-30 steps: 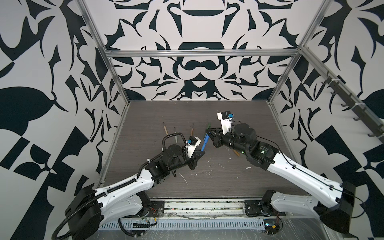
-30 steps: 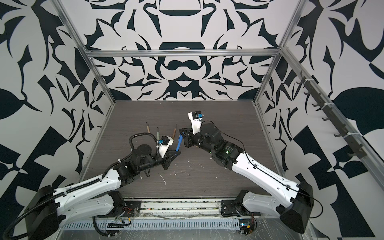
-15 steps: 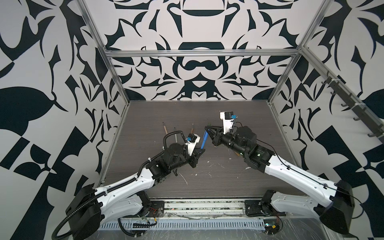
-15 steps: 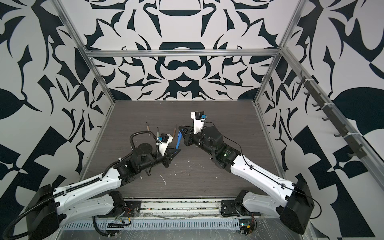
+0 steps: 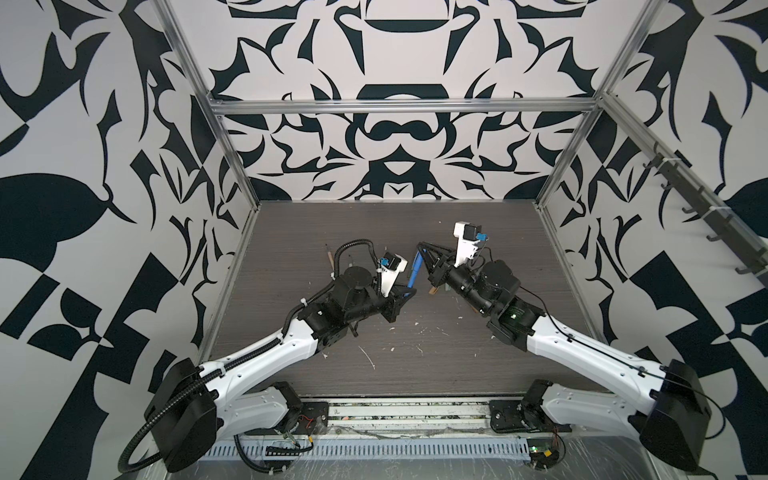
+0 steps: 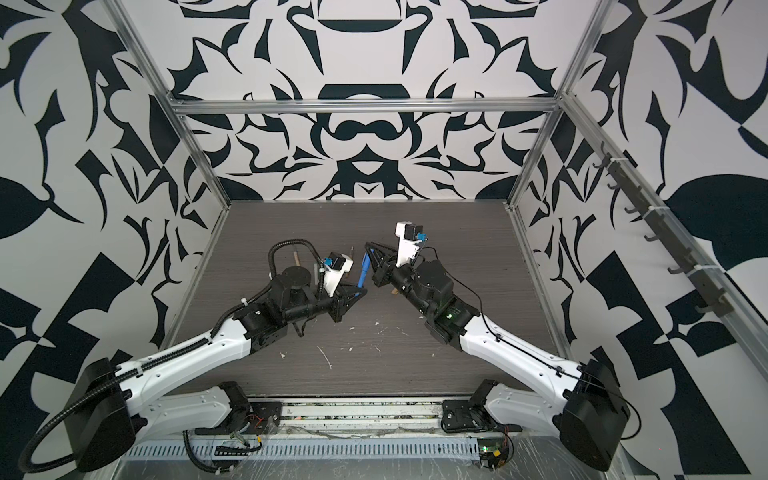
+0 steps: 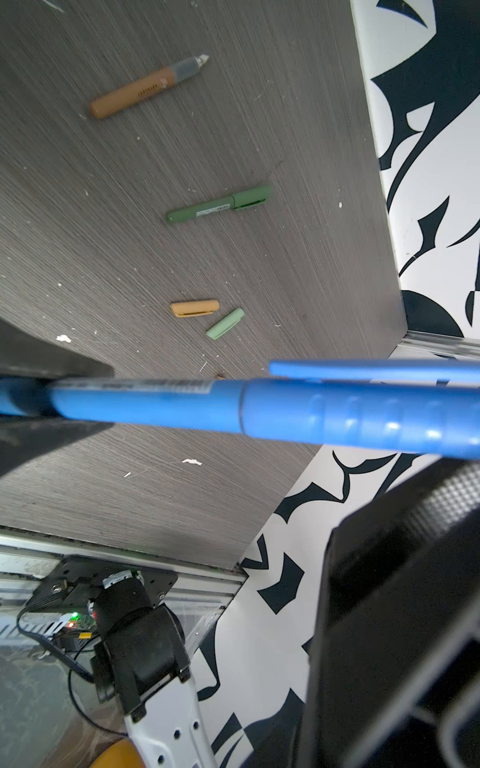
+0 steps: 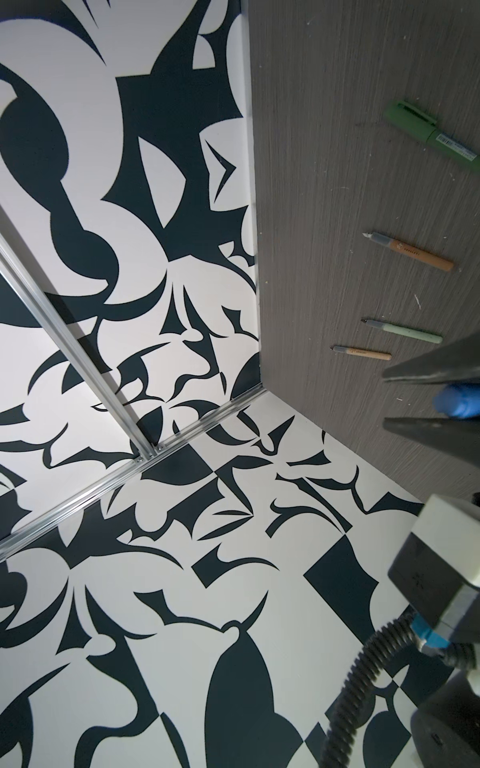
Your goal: Insert the pens into the pen caps
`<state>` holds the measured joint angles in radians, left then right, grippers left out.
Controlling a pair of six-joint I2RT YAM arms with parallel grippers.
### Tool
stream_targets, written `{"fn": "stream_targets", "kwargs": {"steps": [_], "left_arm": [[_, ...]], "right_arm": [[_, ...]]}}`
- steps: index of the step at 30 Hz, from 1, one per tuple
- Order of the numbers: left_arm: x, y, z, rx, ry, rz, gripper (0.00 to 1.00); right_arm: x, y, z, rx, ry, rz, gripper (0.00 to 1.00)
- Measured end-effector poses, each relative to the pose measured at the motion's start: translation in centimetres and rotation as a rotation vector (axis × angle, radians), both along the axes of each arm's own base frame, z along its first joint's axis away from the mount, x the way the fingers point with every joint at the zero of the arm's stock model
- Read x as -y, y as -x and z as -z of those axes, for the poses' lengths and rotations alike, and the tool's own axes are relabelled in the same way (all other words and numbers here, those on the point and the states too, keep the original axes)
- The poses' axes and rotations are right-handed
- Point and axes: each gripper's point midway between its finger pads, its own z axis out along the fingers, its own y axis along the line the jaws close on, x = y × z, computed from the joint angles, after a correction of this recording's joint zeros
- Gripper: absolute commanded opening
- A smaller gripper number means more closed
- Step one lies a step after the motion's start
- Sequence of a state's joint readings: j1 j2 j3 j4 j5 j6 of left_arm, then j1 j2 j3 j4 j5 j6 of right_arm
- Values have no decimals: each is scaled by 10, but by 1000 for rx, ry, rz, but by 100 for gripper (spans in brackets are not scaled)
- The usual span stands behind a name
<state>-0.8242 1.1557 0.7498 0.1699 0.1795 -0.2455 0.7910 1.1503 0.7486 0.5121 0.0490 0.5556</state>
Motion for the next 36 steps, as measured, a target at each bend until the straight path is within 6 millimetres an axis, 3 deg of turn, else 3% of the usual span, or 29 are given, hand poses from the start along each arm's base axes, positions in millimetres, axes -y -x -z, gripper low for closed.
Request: {"fn": "stream_targets", "kwargs": {"steps": [7,15,27,33,36], "left_arm": [[-6,-5,13,-37,-36,2,0],[-10,-15,4,-64,-40,25,0],[-20,-17,17,-160,-104,43,0],[-17,-20,10,-120,-59,58,0],[-18,-17,10,-85,-10,70,0]], "right_arm": [[-2,-6,20,-20,-22,16,0],[-3,-14,17,0,-65,61,0],[-7,-21,37,-37,-25,101,0],[-7,-19,9,-23,-33,95,1],[-15,-13,-1,-29,3,69,13]]}}
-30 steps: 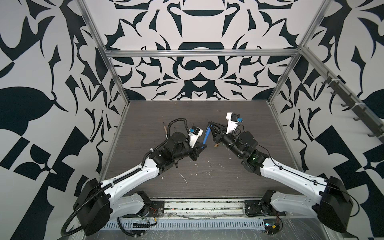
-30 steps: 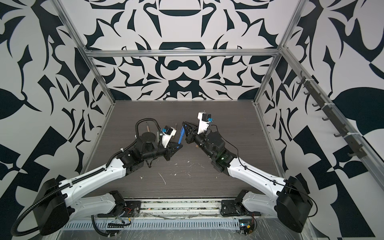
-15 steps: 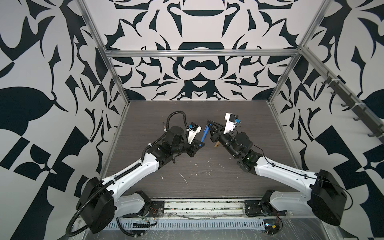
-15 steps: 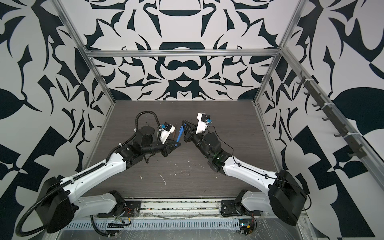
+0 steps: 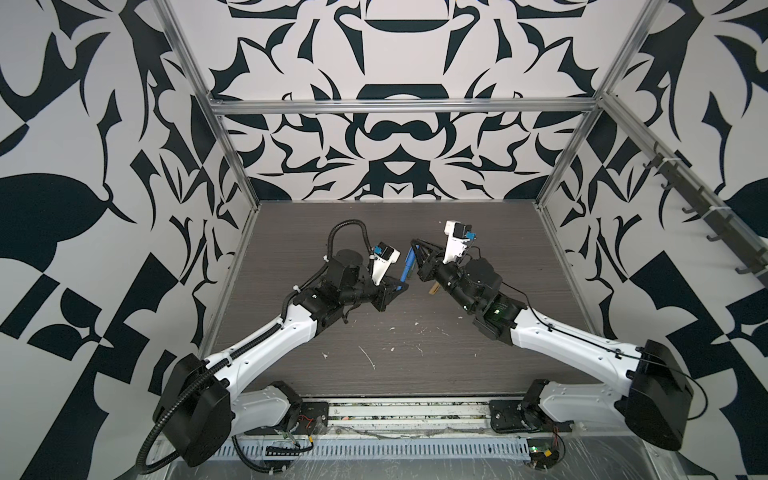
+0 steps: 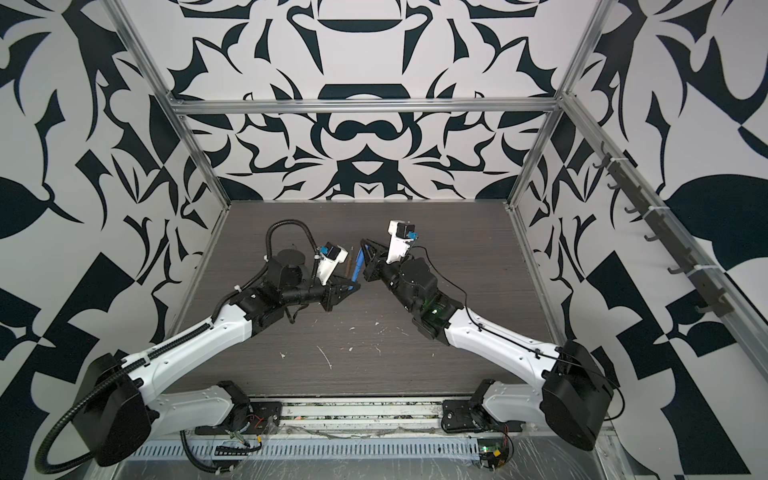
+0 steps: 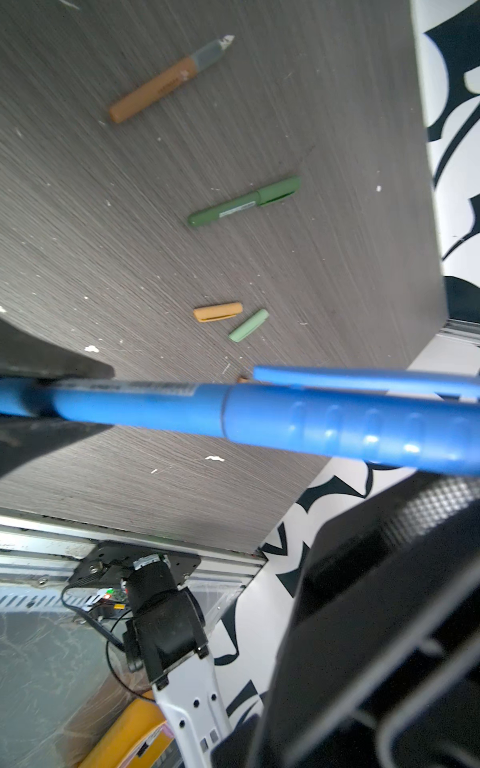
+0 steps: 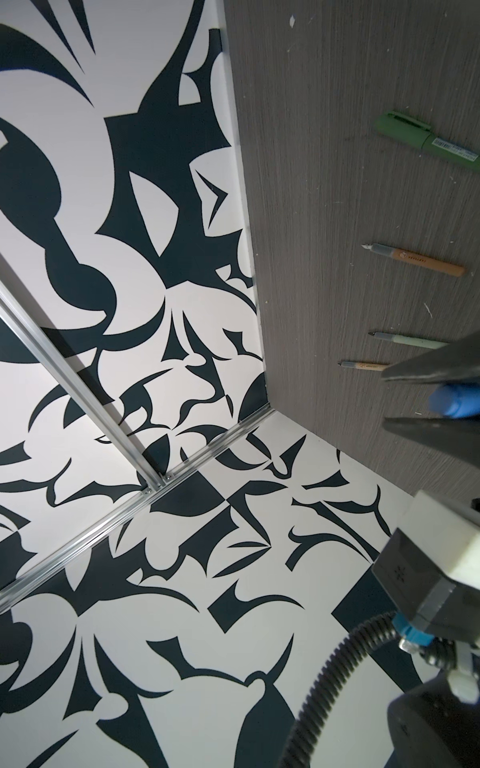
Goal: Insert the pens into the pen caps
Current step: 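Open the right gripper and withdraw it while the left lowers the capped blue pen, then lay the capped blue pen on the table with the left gripper and release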
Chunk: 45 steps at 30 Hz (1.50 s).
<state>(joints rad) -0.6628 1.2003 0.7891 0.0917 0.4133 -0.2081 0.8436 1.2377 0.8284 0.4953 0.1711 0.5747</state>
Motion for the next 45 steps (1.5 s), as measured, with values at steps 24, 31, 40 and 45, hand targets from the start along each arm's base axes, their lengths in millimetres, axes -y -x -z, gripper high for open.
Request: {"fn": "stream_targets", "kwargs": {"steps": [24,31,40,45], "left_arm": [[-8,-101,32,-117,-77,-352,0],[19,-157,107,-295,-308,-394,0],[25,-183,182,-451,-556,-413,4],[21,-181,197,-500,-619,-417,8]], "right_arm": [[74,74,52,-154,321,22,36],[124,90,97,-241,390,127,36],[150,90,87,-211,374,216,36],[150,90,98,-227,402,219,36]]}}
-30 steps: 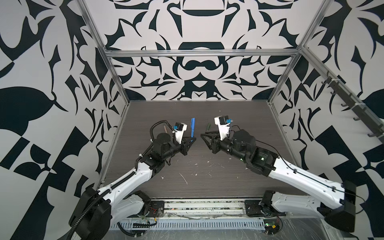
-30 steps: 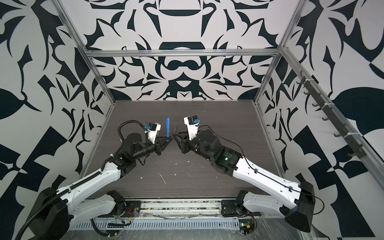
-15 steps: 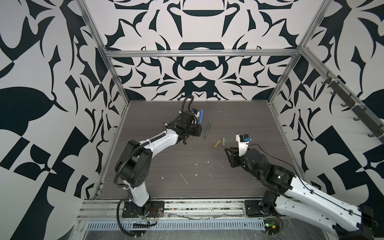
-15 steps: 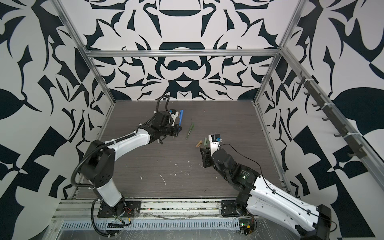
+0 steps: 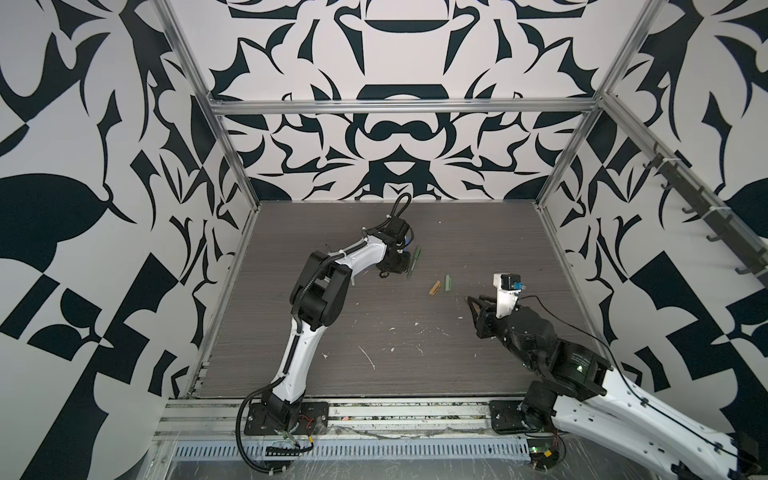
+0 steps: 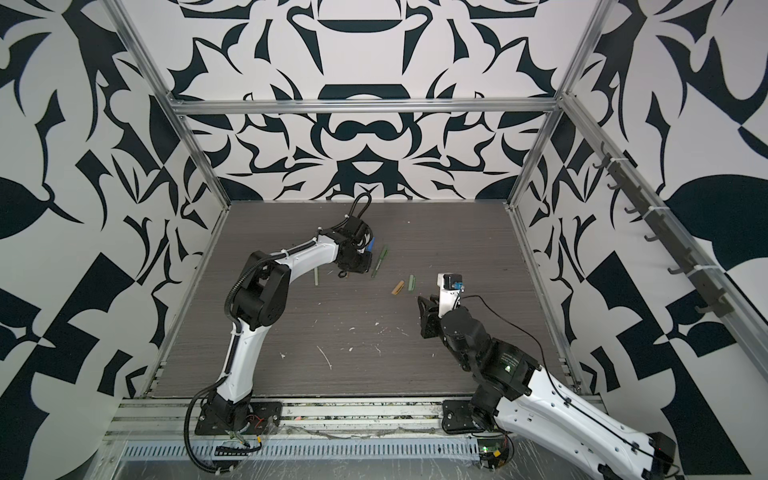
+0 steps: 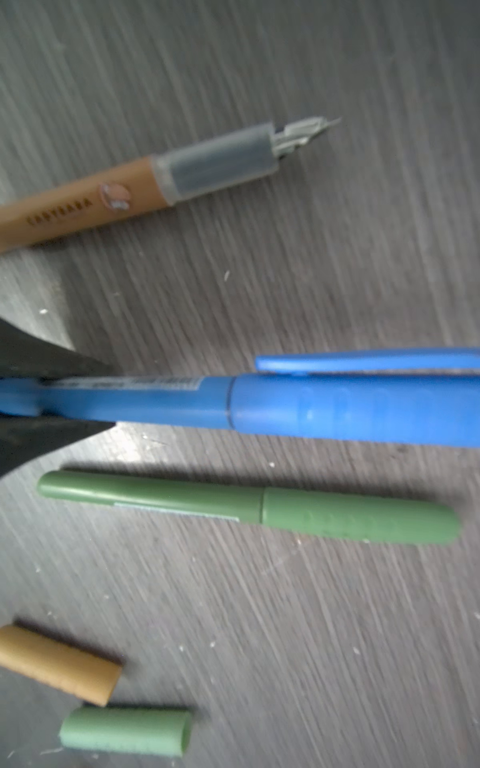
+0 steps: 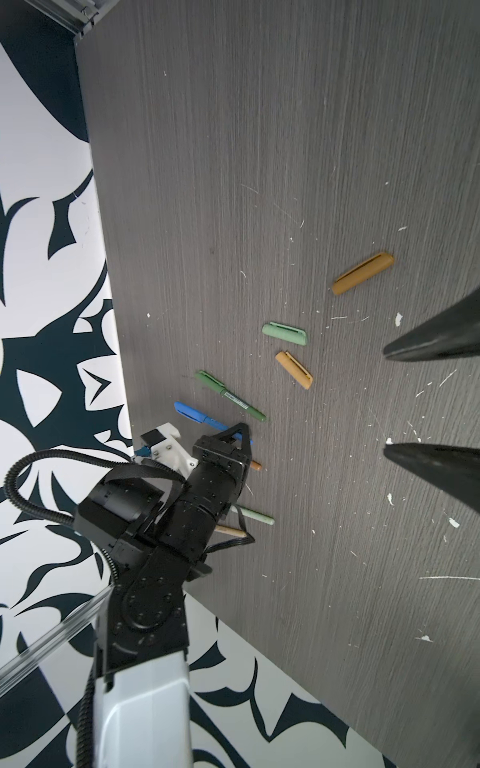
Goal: Insert the pens into the pen caps
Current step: 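Lay the capped blue pen on the table with the left gripper and release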
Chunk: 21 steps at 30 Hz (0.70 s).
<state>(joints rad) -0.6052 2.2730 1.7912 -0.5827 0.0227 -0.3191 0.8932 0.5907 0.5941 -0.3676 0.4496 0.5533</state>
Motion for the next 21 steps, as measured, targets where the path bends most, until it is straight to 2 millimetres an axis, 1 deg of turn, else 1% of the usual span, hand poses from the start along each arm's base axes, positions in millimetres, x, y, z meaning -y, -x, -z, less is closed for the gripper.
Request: {"fn": "stream_targets", "kwargs": {"steps": [2,5,16,21], "left_arm": [[0,-2,0,-12,-12,-4,8],[1,-4,1,-23,-23,-9,11],[-7,8,2,-81,-64,-6,19],[-6,9,2,-93,-65,2,20]], "right_arm": [[0,0,3,-5,6,0,36],[1,0,6,-9,11,0,36],[1,0,6,-9,9,0,36],[-2,0,7,-13,7,-8,36]]}}
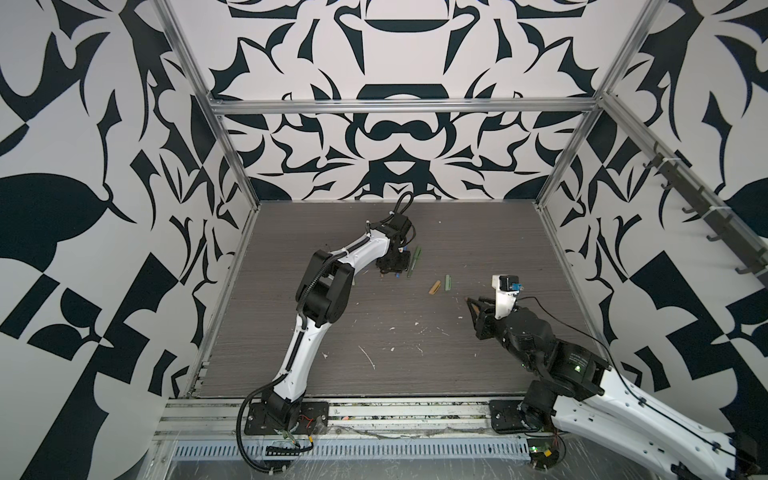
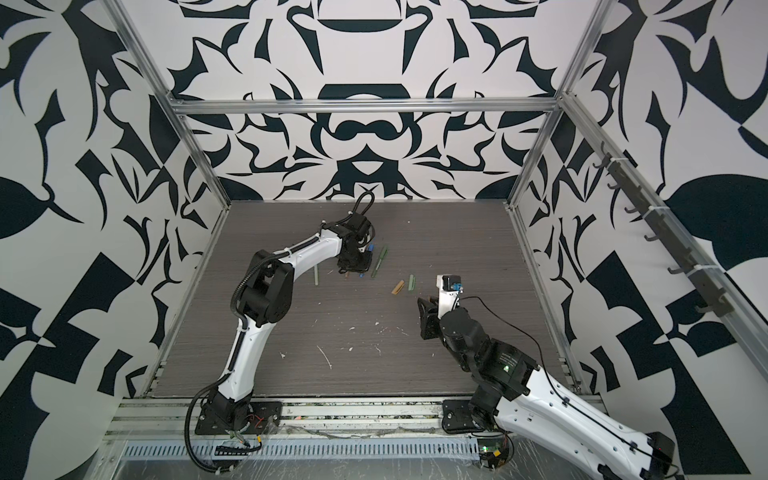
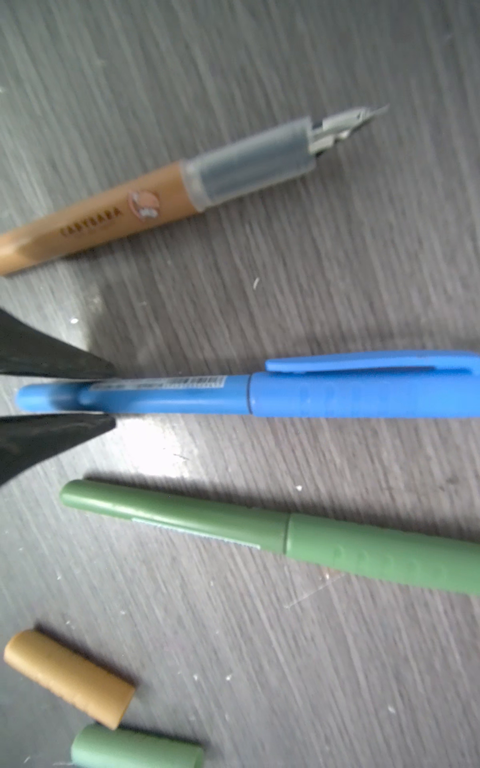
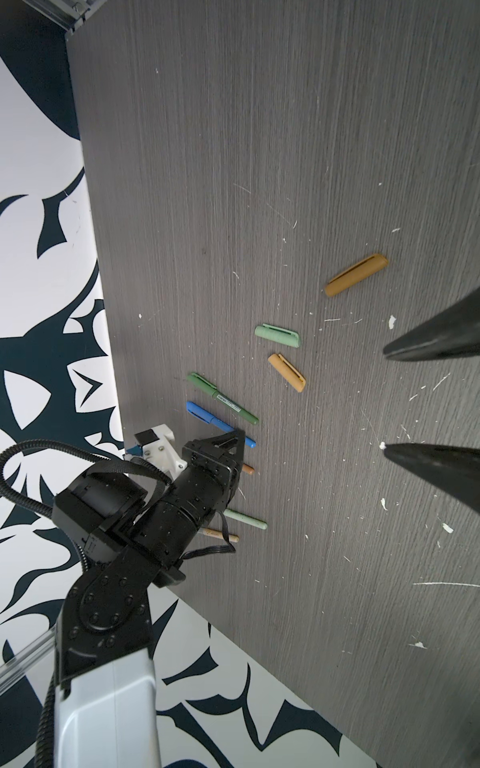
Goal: Insert the pens into the pen caps
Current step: 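Lay the capped blue pen on the table with the left gripper and release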
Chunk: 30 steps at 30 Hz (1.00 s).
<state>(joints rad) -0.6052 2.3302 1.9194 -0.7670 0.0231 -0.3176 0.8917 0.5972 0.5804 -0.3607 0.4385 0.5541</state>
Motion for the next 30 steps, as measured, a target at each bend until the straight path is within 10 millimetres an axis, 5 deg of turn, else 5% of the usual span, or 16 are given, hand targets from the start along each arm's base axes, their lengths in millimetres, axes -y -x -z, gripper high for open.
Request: {"fn": "stream_targets", "kwargs": {"steps": [10,13,16,20,23,30], "left_arm": [[1,10,-15,-6,36,21,31],[-7,17,-51,55,59,28,38],[-18,18,-107,184,103,15,43],[-53,17,-164,347,128,-66,42],[-93,12,-154,339,85,-175,39],[-164,42,-71,139,-88,-305,41]], "right_arm": [[-6,-1,6,-20,13,-17,36],[-6,-1,9,-27,23,-18,37],[-8,-2,14,-41,39,-18,37],[-11,-4,21,-61,60,-23,36],[-13,-6,26,-72,77,-23,34],[-14,-11,22,-49,83,-12,36]]}}
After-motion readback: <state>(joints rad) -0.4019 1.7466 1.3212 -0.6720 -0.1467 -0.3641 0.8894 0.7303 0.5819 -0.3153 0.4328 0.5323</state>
